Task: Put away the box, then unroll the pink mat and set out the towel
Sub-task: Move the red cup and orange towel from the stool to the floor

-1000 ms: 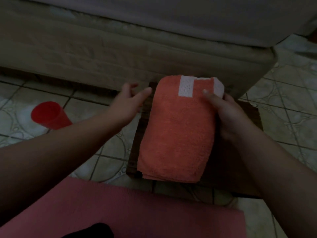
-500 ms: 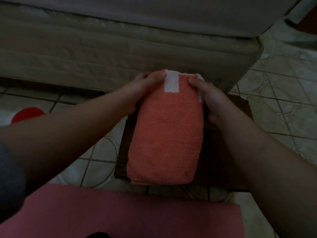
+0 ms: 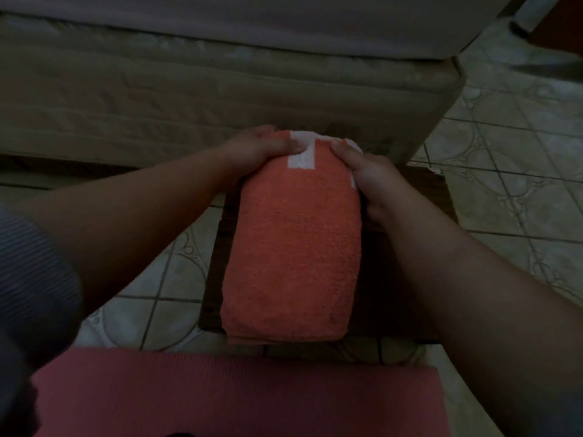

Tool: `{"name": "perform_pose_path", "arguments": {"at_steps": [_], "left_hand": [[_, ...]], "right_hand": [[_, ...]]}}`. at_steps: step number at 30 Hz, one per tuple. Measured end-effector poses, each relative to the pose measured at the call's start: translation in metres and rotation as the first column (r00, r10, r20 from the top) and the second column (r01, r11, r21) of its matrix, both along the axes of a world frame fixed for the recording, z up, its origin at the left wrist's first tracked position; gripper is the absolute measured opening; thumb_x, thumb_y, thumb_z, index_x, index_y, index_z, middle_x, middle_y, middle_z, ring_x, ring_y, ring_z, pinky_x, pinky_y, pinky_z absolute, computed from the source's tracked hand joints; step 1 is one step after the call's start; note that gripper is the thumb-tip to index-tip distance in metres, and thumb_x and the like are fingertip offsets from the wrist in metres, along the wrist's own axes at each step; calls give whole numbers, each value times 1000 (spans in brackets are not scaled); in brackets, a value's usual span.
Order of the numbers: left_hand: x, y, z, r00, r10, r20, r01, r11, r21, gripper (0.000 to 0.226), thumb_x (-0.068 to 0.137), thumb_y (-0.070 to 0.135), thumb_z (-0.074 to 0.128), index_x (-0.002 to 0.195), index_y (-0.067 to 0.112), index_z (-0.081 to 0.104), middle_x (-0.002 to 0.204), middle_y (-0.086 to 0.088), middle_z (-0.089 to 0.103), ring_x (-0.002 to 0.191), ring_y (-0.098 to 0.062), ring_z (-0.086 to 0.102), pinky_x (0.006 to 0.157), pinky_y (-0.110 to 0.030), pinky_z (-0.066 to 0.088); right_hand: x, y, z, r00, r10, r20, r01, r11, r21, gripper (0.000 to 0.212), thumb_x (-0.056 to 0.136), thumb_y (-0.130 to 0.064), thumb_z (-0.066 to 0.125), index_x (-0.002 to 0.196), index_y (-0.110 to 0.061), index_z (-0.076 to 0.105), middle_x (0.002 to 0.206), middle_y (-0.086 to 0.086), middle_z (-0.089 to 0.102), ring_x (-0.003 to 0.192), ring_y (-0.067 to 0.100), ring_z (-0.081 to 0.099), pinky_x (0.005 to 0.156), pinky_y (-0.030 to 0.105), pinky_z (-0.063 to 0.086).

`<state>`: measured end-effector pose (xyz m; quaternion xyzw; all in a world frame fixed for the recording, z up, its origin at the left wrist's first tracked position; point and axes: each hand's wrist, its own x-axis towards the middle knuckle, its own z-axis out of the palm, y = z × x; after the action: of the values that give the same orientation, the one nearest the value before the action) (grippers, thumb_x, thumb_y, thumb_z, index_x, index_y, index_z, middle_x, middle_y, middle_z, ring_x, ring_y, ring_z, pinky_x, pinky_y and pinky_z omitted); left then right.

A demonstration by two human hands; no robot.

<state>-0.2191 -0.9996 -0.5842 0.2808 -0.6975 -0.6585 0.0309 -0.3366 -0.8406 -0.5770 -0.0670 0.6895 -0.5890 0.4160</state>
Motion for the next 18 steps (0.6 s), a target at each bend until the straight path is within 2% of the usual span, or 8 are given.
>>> {"name": "perform_pose_path", "arguments": {"at_steps": [2, 5, 7, 9, 11, 13, 16, 18], "left_hand": [[1, 3, -3, 996, 78, -51, -79, 997, -22, 34, 71, 43, 74, 96, 22, 65, 96, -3, 71, 81, -12, 70, 62, -25, 56], [6, 7, -9, 982, 160, -101, -168, 982, -80, 34, 65, 52, 75, 88, 29, 65, 89, 4, 70, 67, -1, 68, 50, -17, 50], [11, 10, -11, 979, 170, -111, -183, 976, -118, 34, 65, 55, 74, 90, 34, 63, 94, 6, 67, 70, 1, 67, 51, -15, 50], [18, 12, -9, 979, 170, -109, -186, 971, -154, 37, 68, 54, 72, 99, 38, 59, 103, 10, 63, 84, 0, 65, 59, -15, 52], [31, 15, -8, 982, 157, -103, -171, 975, -141, 57, 68, 52, 72, 119, 34, 51, 119, 7, 57, 104, -7, 60, 78, -24, 53], [52, 25, -6, 985, 139, -103, -147, 986, -76, 84, 64, 52, 73, 137, 32, 36, 127, 10, 50, 111, -4, 55, 85, -27, 52], [91, 52, -9, 987, 115, -115, -113, 993, 26, 103, 54, 54, 77, 139, 47, 19, 127, 19, 43, 107, 2, 54, 75, -18, 53], [110, 68, -14, 986, 115, -118, -104, 990, 97, 103, 51, 51, 79, 134, 53, 18, 125, 17, 46, 102, 2, 61, 67, -15, 55]], "right_hand": [[2, -2, 1, 1000, -29, -4, 29, 999, -23, 42, 77, -38, 74, 111, -15, 64, 97, 6, 73, 82, 19, 72, 69, 32, 59], [8, -4, 2, 992, -18, -125, 19, 1000, 2, 51, 81, -42, 68, 125, -19, 53, 96, -4, 65, 82, 13, 67, 53, 21, 55], [12, -1, 1, 984, 10, -177, 0, 999, 54, 57, 83, -48, 64, 132, -24, 48, 95, -10, 57, 81, 7, 61, 47, 18, 50], [16, 3, 3, 979, 48, -199, -33, 996, 80, 59, 84, -52, 60, 136, -30, 44, 104, -10, 55, 83, 4, 57, 51, 19, 48], [21, 10, 6, 982, 72, -176, -58, 995, 83, 61, 84, -52, 60, 139, -35, 39, 119, -6, 53, 86, 6, 56, 57, 23, 47], [26, 20, 10, 986, 89, -140, -78, 993, 84, 70, 82, -50, 63, 142, -40, 30, 138, -1, 46, 92, 10, 54, 63, 27, 48], [40, 43, 11, 990, 128, -65, -120, 986, 118, 92, 73, -46, 73, 144, -47, 15, 146, 2, 37, 96, 15, 52, 68, 33, 49], [52, 60, 9, 987, 159, 8, -159, 980, 122, 106, 62, -45, 80, 144, -48, 14, 133, -3, 47, 92, 13, 55, 67, 34, 50]]}}
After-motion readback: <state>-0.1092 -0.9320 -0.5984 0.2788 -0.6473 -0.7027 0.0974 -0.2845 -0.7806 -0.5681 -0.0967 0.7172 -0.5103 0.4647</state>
